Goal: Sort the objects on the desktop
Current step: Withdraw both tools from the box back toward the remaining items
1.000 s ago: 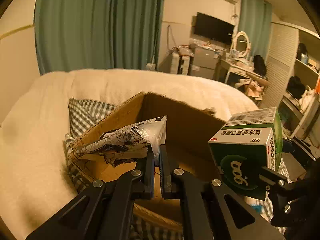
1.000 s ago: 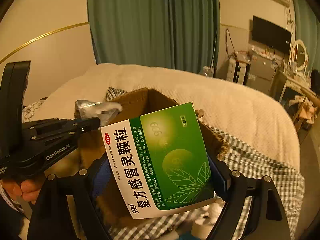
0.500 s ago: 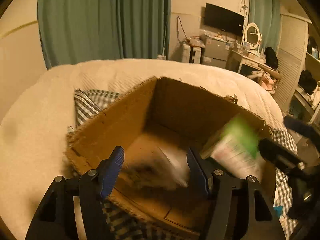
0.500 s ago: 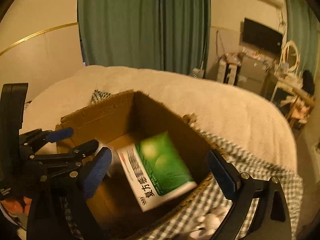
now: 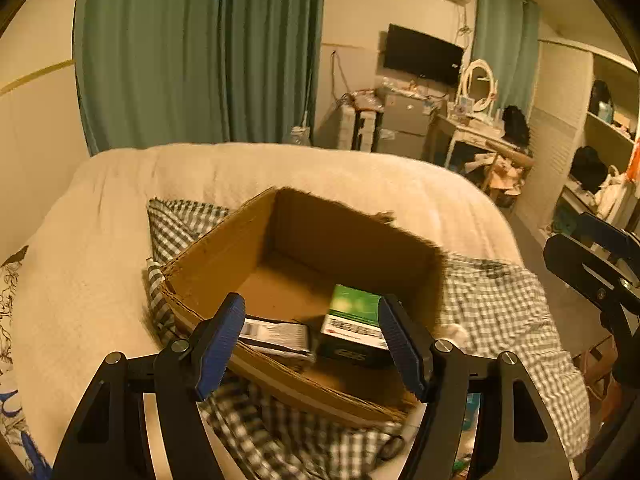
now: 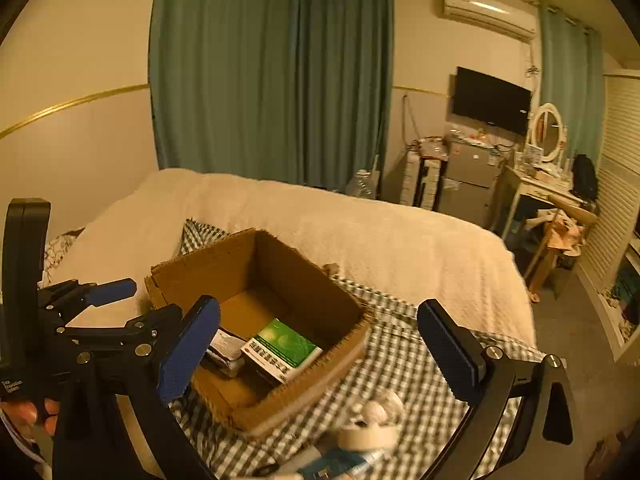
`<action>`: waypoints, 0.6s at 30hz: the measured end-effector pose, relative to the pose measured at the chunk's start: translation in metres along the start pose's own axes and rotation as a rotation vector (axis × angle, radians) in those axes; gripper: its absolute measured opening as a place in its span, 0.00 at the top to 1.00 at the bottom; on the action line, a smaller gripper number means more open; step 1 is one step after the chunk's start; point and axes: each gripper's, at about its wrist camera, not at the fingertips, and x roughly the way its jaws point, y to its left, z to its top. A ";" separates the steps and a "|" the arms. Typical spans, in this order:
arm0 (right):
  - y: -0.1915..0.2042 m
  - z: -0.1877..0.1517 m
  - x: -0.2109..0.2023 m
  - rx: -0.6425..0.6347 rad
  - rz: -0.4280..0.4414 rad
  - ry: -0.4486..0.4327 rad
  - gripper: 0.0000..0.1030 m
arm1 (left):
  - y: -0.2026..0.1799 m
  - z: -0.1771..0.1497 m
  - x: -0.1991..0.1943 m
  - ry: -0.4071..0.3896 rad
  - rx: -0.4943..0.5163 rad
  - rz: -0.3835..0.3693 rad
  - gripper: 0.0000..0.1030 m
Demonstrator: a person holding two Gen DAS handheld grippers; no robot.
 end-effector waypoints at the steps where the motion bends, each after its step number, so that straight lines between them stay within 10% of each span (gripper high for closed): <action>1: -0.003 0.000 -0.011 0.007 -0.004 -0.009 0.04 | -0.005 -0.001 -0.008 -0.002 0.000 -0.007 0.30; 7: -0.030 -0.013 -0.069 0.029 -0.074 -0.024 0.04 | -0.029 -0.016 -0.042 0.014 -0.014 -0.049 0.25; 11: -0.047 -0.038 -0.095 0.032 -0.116 -0.008 0.03 | -0.050 -0.043 -0.058 0.000 -0.004 -0.041 0.00; 18: -0.063 -0.096 -0.102 0.069 -0.138 0.053 0.00 | -0.081 -0.108 -0.055 0.000 -0.045 -0.072 0.00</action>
